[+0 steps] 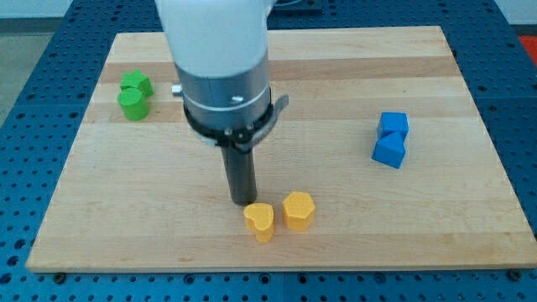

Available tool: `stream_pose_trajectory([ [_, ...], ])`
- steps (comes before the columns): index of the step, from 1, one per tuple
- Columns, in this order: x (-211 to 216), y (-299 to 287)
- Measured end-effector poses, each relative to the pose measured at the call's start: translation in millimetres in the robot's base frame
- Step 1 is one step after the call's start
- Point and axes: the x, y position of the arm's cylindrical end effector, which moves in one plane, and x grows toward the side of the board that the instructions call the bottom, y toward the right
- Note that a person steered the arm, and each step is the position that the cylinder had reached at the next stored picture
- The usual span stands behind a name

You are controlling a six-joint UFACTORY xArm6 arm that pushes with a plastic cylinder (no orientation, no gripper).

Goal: Move the yellow hexagon into the yellow heart

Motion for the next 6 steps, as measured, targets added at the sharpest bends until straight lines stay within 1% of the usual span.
stream_pose_trajectory([
  [1,-30.6,43.2],
  [2,-14.0,107.9],
  [3,19.5,108.9],
  [4,40.1,97.7],
  [6,41.8,91.2],
])
